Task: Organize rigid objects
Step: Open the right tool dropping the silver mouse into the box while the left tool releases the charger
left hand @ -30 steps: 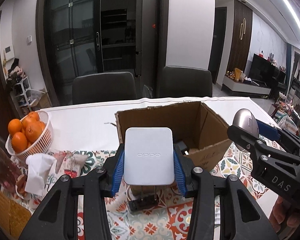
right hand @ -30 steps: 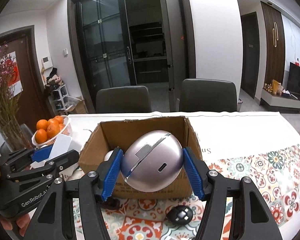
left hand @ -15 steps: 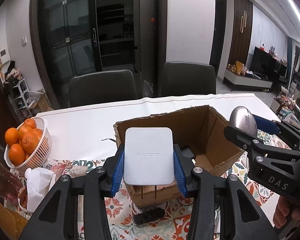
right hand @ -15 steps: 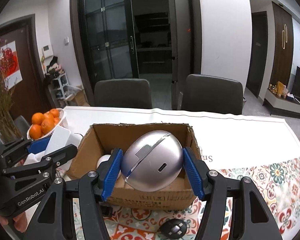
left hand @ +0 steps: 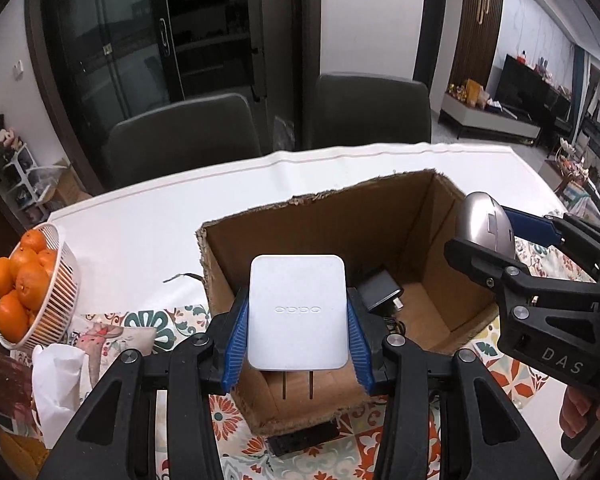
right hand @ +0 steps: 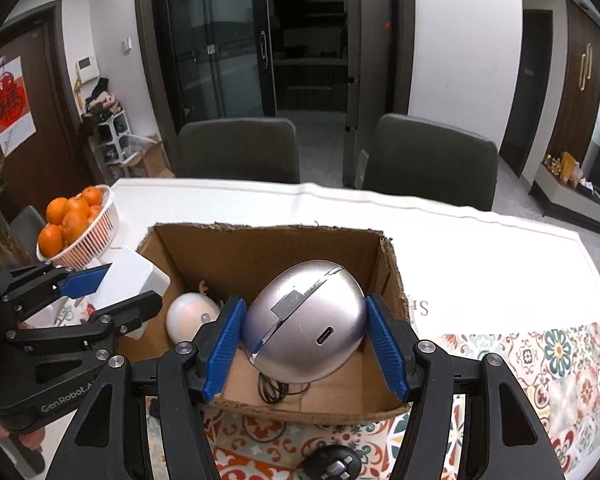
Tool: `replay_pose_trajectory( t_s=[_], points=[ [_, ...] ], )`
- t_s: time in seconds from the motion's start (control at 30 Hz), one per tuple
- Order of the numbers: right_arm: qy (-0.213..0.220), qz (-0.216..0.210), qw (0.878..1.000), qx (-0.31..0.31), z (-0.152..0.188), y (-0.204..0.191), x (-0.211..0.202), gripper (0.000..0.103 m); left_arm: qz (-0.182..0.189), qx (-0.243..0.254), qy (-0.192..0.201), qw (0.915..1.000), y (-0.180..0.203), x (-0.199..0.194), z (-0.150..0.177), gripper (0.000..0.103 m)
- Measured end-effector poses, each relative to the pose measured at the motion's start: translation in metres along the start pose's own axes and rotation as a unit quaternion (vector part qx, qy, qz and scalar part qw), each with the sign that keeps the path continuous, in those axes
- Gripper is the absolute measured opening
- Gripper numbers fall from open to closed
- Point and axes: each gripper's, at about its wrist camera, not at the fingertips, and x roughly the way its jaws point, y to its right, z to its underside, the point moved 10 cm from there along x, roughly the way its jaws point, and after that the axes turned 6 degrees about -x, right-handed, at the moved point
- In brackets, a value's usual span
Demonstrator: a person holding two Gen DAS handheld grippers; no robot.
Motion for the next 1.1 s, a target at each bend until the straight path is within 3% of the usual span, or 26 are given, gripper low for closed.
replay_pose_trajectory(
  t_s=[0.3,0.47,0.5,0.6,1.1],
  points=[
    [-0.059,-0.021,0.998,0.001,0.014,0.002,0.036,0.059,0.0,0.02,-0.051,0.9985,0.004,0.032,0.009,0.044],
    [-0.069,-0.017,0.997,-0.015,0.014,0.002,0.041,0.057,0.004,0.032,-0.075,0.9967,0.011,0.042,0.013,0.044],
    [-0.068,-0.018,0.997,-0.018,0.014,0.001,0.041,0.057,0.002,0.033,-0.073,0.9967,0.012,0.042,0.012,0.045],
    [-0.066,-0.023,0.997,-0.01,0.015,0.001,0.037,0.057,-0.004,0.021,-0.061,0.9979,0.012,0.036,0.009,0.06],
    [0.006,0.015,1.0,0.002,0.015,0.009,-0.013,0.057,-0.043,-0.015,0.024,0.9987,0.0,-0.03,0.021,0.066]
  ],
)
